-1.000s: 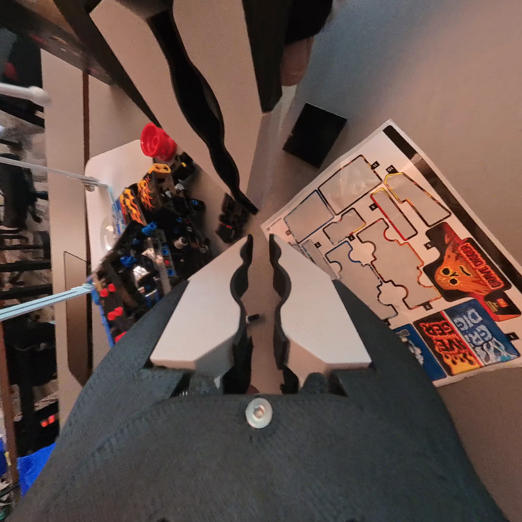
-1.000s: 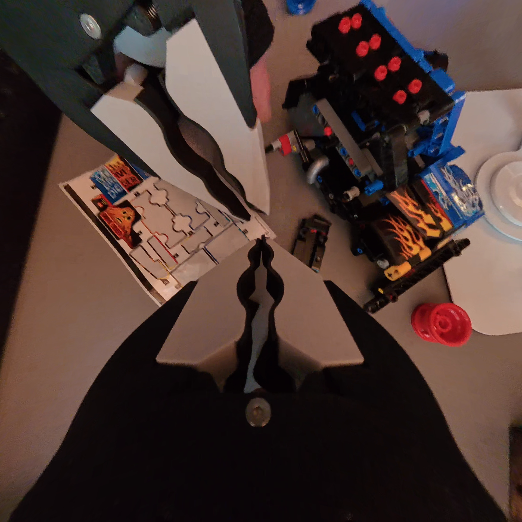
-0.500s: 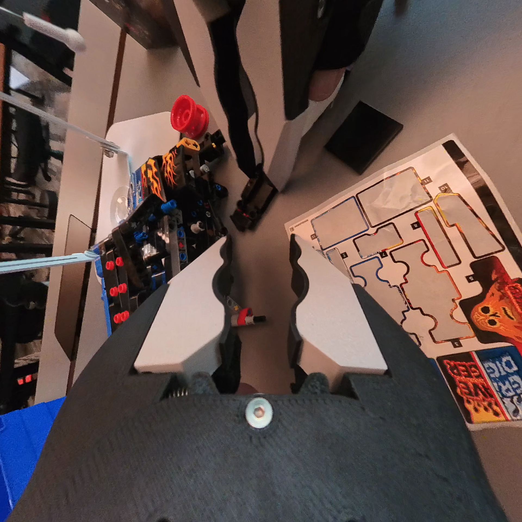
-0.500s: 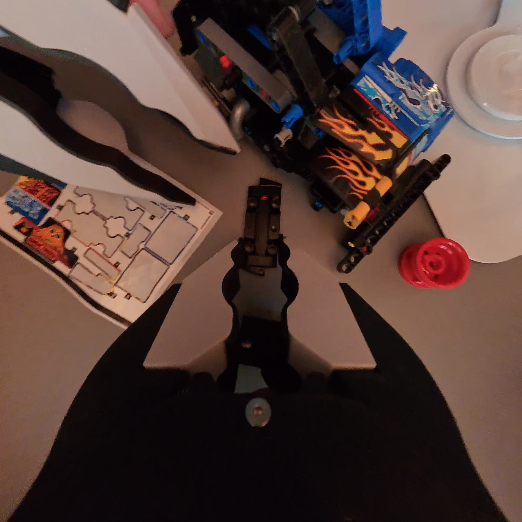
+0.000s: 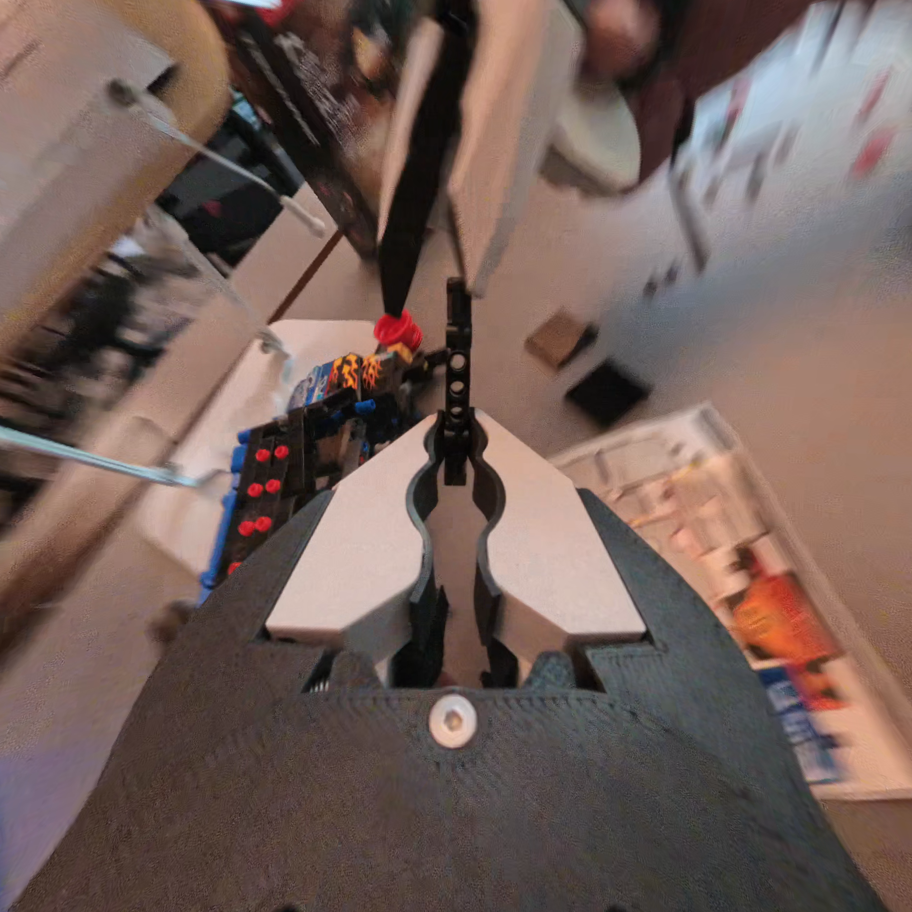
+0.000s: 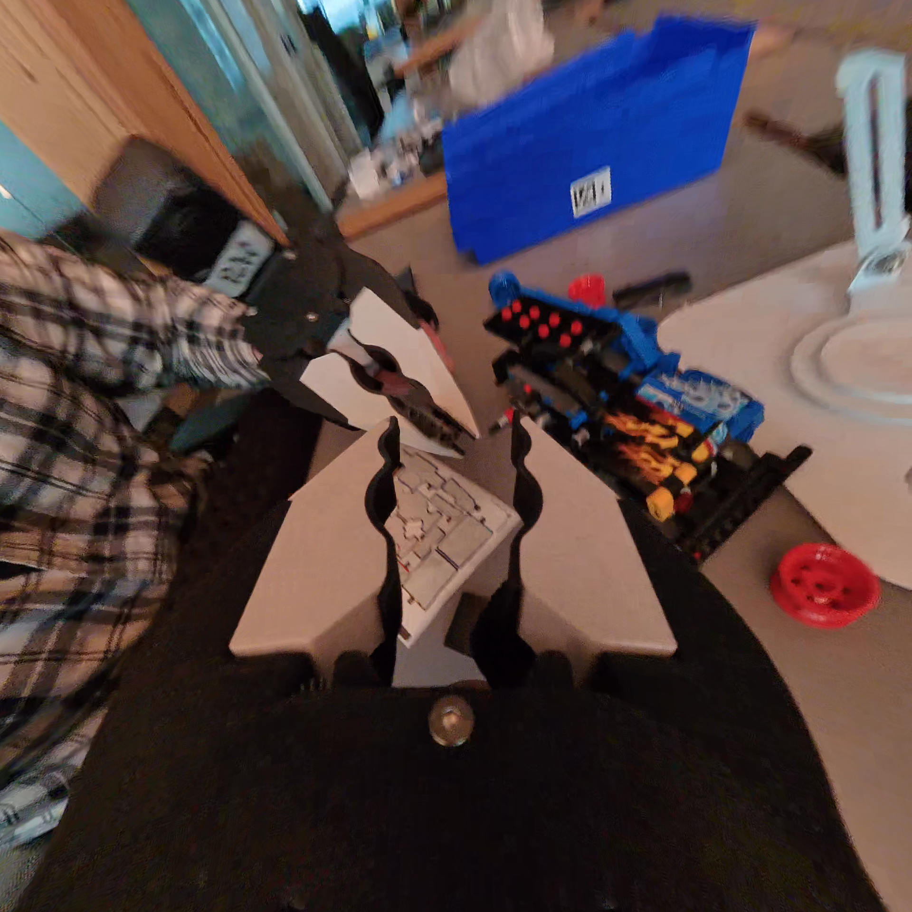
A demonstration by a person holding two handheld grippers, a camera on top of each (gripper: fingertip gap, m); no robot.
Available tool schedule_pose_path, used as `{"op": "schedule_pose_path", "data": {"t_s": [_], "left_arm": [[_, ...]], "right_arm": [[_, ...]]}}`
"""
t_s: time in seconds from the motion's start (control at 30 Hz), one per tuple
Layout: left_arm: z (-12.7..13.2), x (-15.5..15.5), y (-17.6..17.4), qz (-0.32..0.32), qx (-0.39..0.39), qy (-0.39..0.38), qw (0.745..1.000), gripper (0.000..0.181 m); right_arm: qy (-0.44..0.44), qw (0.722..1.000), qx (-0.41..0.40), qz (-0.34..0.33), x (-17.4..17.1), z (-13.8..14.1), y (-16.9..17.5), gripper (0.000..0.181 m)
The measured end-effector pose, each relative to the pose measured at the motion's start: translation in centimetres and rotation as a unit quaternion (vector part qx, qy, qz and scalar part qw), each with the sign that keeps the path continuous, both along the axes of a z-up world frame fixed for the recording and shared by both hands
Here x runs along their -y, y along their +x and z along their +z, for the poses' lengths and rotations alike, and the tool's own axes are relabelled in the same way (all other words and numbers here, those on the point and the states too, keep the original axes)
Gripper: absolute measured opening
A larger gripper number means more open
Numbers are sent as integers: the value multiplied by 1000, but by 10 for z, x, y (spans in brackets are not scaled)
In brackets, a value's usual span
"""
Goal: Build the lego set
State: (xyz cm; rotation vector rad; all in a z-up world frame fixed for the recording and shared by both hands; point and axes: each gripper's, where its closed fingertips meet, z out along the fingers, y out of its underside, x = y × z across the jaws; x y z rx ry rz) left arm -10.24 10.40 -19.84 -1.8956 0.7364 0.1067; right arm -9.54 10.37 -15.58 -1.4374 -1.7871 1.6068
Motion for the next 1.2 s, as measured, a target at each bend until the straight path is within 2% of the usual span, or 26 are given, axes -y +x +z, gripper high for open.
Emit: {"op": "schedule_pose_path", "data": {"t_s": [0.07, 0.13, 0.27, 0.43, 0.5, 0.53, 0.63, 0.8, 0.87, 0.93, 1.03, 1.1, 1.2], "left_arm": [[23, 3, 6, -14, 198, -8, 980, 6], [47, 8, 7, -42, 344, 0, 938, 6], [62, 9, 1, -47, 453, -2, 890, 6], [63, 12, 9, -65, 498, -16, 864, 6], [62, 12, 11, -69, 498, -15, 864, 6], [60, 12, 11, -63, 487, -11, 871, 6], [58, 9, 10, -36, 418, 30, 907, 7], [60, -1, -12, 63, 232, 132, 962, 7], [62, -2, -12, 76, 157, 162, 971, 6], [64, -3, -12, 90, 86, 189, 974, 7], [63, -4, -11, 78, 81, 179, 977, 7], [63, 2, -11, 54, 79, 168, 981, 14], [70, 13, -15, 25, 130, 127, 983, 22]], "right_arm": [[-9, 1000, -29, -5, -1, 16, 2, 44], [-4, 999, -38, -10, 2, 21, 0, 42], [-2, 999, -52, -3, 17, 28, -6, 35], [-36, 996, -84, -15, 25, 42, -14, 21], [-41, 995, -84, -22, 24, 40, -17, 17], [-38, 996, -79, -32, 22, 38, -19, 23], [-15, 997, -57, -50, 22, 31, -23, 30], [26, 992, -59, -104, 26, 39, -31, 45], [53, 988, -63, -128, 26, 39, -35, 29], [81, 983, -76, -144, 25, 39, -37, 25], [143, 974, -83, -153, 20, 39, -36, 24], [240, 954, -87, -160, 13, 37, -33, 24], [345, 919, -95, -166, 10, 38, -30, 24]]}}
